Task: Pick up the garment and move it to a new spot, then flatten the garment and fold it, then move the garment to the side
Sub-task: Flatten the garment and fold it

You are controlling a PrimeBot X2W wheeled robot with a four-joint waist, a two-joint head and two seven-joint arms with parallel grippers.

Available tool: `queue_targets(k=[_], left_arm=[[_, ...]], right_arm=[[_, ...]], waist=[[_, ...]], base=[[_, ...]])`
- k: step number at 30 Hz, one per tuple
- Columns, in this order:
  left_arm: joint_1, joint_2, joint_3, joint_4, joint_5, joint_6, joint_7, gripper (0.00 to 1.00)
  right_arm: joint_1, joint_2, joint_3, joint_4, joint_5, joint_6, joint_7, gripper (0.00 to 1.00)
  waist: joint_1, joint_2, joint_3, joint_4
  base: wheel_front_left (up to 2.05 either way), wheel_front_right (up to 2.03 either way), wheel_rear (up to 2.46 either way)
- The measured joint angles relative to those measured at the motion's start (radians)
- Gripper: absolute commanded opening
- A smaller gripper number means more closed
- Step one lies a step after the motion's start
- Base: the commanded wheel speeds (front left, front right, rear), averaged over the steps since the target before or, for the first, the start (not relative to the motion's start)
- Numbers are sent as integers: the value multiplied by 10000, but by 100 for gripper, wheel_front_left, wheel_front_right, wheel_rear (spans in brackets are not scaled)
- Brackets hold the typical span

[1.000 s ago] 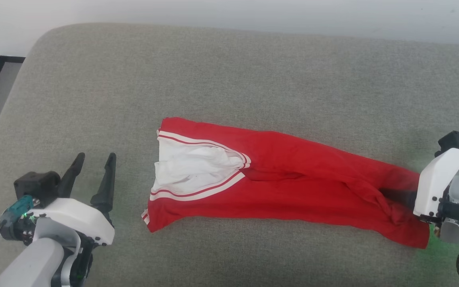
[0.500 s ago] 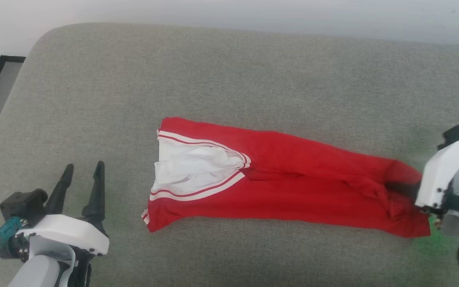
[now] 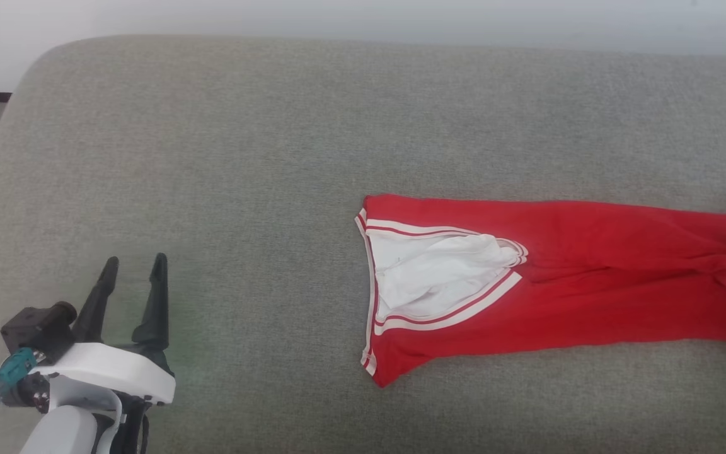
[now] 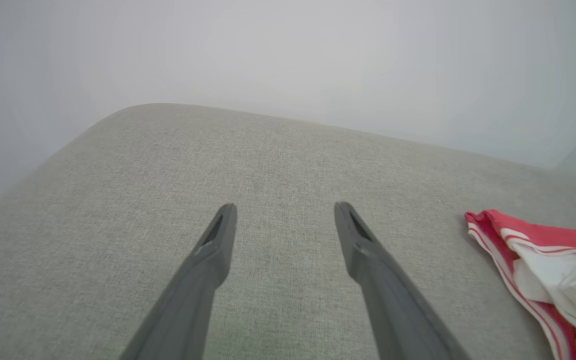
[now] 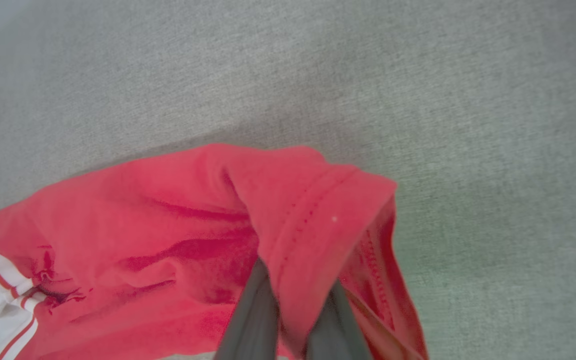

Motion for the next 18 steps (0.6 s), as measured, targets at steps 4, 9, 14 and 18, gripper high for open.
queue_targets(k=[4, 9, 14, 18], left_arm=[[-15, -150, 117, 92, 176, -151, 2, 100], [-14, -245, 366, 146, 265, -309, 0, 100], [-4, -368, 506, 159, 362, -397, 0, 100], [-4, -410, 560, 190, 502, -445, 0, 100]], right_arm=[[-301, 40, -136, 247, -232, 2, -48, 0], [-376, 566, 215, -554, 201, 0, 293, 0], [86, 1208, 972, -2345, 926, 0, 830, 0], [353, 1795, 1776, -3530, 1202, 0, 943, 0]], waist=[[0, 0, 57, -118], [0, 0, 51, -272], [0, 0, 37, -371], [0, 0, 43, -360]], base=[[0, 0, 0], [0, 0, 0], [0, 0, 0], [0, 0, 0]])
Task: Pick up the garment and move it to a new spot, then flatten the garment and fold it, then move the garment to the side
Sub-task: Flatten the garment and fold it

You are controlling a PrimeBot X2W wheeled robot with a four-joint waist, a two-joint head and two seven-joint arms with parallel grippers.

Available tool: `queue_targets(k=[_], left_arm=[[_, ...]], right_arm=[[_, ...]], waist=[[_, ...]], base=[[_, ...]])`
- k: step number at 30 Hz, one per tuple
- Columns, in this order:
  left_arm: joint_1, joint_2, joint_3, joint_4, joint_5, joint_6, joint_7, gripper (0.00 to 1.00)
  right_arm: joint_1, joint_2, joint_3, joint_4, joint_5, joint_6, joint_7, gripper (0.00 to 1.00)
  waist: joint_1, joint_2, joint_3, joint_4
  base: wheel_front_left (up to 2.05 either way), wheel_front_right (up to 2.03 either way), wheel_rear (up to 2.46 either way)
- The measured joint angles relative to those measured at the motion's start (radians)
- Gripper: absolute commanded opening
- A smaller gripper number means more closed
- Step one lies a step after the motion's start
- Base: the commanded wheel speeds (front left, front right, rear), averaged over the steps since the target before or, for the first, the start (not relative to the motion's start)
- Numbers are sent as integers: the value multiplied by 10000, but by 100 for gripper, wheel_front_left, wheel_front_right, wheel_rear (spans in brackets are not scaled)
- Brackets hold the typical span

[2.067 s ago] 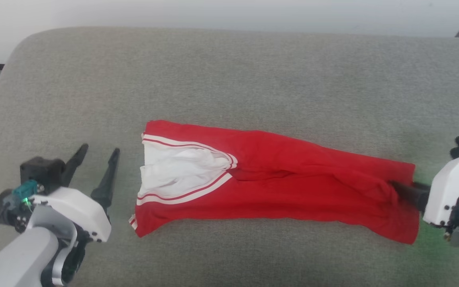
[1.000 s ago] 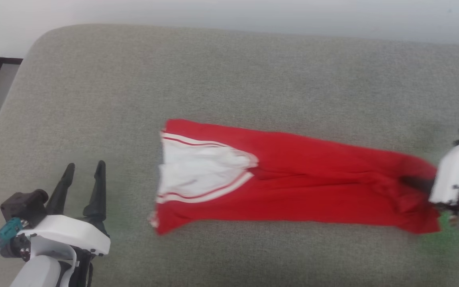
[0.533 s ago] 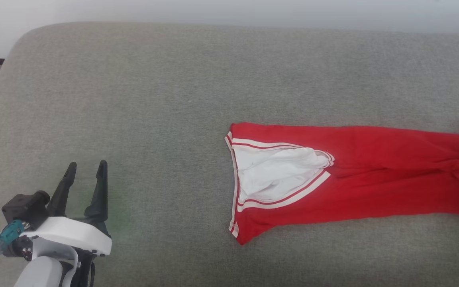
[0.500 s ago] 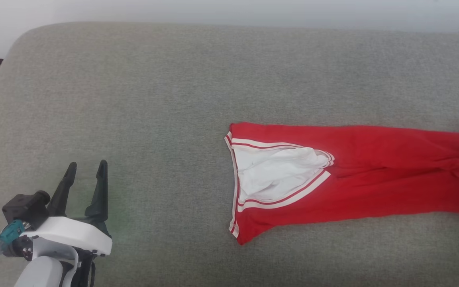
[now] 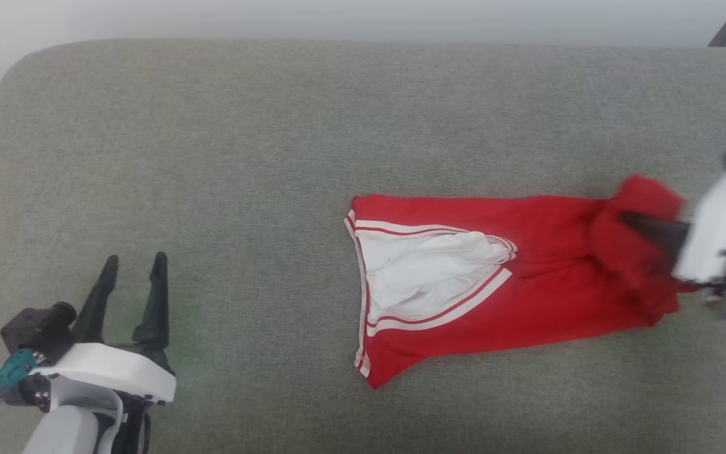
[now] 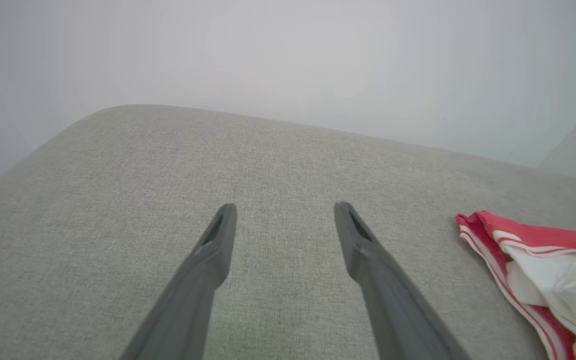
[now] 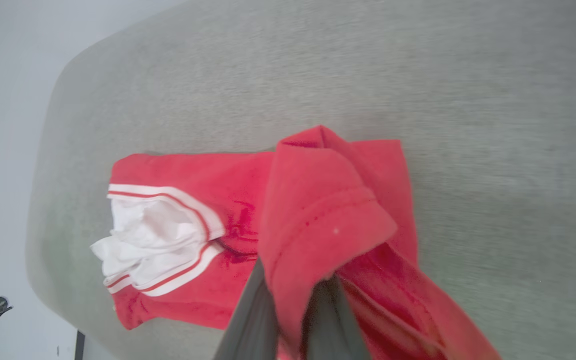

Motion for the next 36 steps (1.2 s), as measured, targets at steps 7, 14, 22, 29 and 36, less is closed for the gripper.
queue_targets(k=[7, 14, 22, 29, 36], left_arm=[[-212, -163, -201, 209, 96, -184, 2, 100], [-593, -347, -518, 568, 182, -362, 2, 100], [-789, -510, -631, 909, 263, -518, 2, 100], [-745, -546, -370, 966, 286, -593, 2, 100], [-598, -449, -121, 907, 359, -633, 2, 100]], right_arm=[[33, 729, 1484, -324, 140, 0, -234, 0], [-555, 1147, 2592, 899, 173, -2, -947, 0], [-1088, 1275, 3540, 2326, 219, -2, -1787, 54], [-1250, 1005, 4230, 2096, 780, 0, -1781, 100], [-1217, 372, 4322, 897, 1275, -2, -1898, 100]], waist=[[0, 0, -9, 347], [0, 0, -13, 938], [0, 0, -77, 1377], [0, 0, -179, 1189], [0, 0, -319, 683]], base=[[0, 0, 0], [0, 0, 0], [0, 0, 0], [0, 0, 0], [0, 0, 0]])
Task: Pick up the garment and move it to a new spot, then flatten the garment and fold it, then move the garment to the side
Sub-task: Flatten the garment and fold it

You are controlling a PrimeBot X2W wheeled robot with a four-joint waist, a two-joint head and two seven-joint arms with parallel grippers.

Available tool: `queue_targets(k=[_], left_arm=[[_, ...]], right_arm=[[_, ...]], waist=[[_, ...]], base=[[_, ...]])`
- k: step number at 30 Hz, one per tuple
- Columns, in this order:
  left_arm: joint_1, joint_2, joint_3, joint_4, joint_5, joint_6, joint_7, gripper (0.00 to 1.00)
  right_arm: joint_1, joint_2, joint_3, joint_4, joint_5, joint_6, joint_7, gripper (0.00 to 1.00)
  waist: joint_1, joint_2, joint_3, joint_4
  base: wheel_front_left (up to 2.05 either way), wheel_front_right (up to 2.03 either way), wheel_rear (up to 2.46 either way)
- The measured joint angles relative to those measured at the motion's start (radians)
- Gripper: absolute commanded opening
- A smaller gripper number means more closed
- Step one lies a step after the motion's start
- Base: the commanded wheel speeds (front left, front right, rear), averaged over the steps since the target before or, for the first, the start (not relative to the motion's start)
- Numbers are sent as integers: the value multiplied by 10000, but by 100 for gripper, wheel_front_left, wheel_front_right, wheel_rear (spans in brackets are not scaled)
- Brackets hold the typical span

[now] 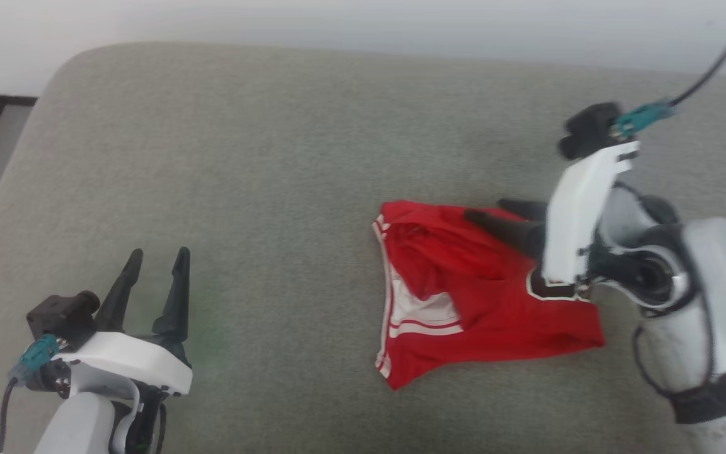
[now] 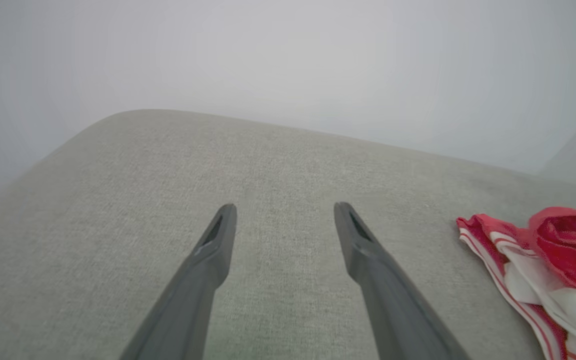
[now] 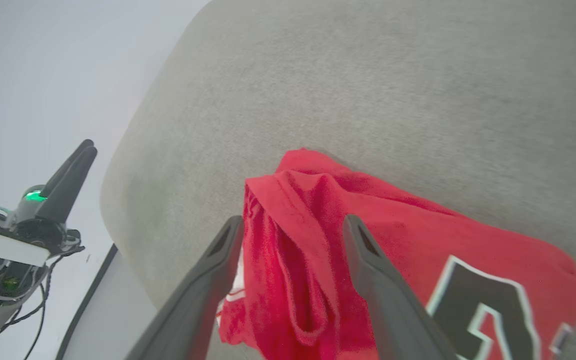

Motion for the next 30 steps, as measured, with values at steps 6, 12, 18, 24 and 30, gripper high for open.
queue_targets(k=[6, 12, 18, 24, 30], left_arm=[[117, 134, 174, -54, 17, -12, 0, 100], [299, 364, 405, -132, 46, -6, 0, 100], [593, 500, 571, -224, 115, 15, -2, 100], [953, 665, 888, -332, 228, 27, -2, 100], [1322, 662, 1233, -508, 491, -10, -2, 100]], right_arm=[[327, -617, -518, -746, -102, 0, -593, 100], [892, -1325, -928, -1156, -286, 2, -1776, 100], [1639, -1839, -1204, -1204, -550, 2, -3494, 100], [2601, -2441, -1152, -968, -976, 0, -5731, 100], [3292, -3283, -646, -128, -1639, 0, -8343, 100]], waist=[[0, 0, -161, -541], [0, 0, -332, -1156], [0, 0, -508, -1638], [0, 0, -736, -2123], [0, 0, -1026, -2383]], base=[[0, 0, 0], [0, 0, 0], [0, 0, 0], [0, 0, 0], [0, 0, 0]])
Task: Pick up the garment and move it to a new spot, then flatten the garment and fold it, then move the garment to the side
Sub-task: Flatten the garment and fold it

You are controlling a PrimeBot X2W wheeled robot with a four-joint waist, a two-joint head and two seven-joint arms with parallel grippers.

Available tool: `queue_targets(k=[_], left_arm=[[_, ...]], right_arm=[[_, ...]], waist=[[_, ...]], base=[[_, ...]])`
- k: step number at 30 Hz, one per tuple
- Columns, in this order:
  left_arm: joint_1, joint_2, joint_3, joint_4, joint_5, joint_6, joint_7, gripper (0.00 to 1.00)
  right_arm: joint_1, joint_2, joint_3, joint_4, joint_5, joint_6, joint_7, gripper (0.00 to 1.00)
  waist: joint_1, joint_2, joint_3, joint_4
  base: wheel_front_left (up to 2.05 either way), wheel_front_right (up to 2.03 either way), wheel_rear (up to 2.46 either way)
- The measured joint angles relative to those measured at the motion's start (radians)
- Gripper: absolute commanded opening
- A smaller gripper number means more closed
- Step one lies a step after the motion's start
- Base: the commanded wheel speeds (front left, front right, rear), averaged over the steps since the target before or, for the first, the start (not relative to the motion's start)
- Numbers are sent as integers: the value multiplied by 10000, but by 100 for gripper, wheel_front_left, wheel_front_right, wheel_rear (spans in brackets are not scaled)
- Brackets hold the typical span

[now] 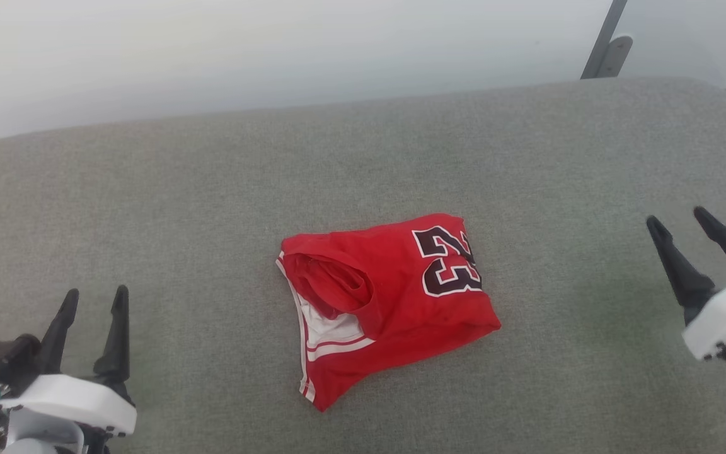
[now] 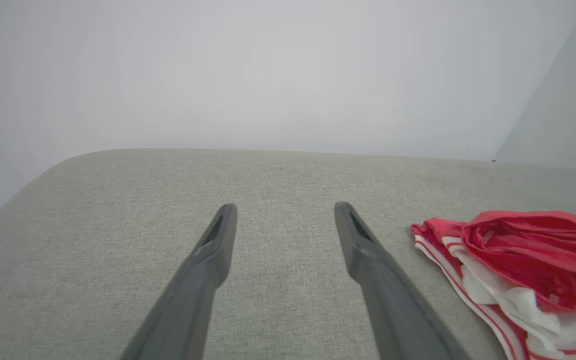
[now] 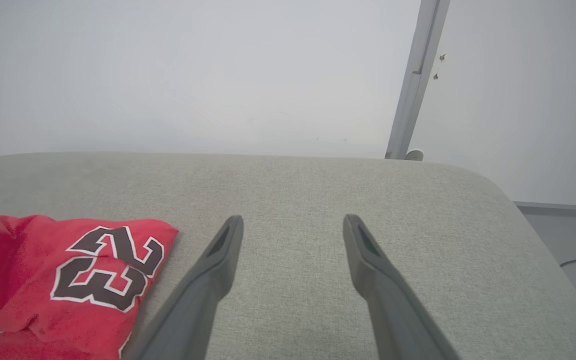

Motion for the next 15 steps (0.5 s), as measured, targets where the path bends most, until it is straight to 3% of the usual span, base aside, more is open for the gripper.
queue_targets(k=[8, 15], left_arm=[[466, -213, 589, -61, 234, -115, 0, 100], [676, -291, 978, -42, 458, -234, 0, 100]], right_arm=[[533, -203, 309, 838, -330, 4, -2063, 100], [798, -111, 291, 1087, -433, 4, -2629, 100]], waist=[[0, 0, -279, 39], [-1, 0, -399, 107]], base=[[0, 0, 0], [0, 0, 0]])
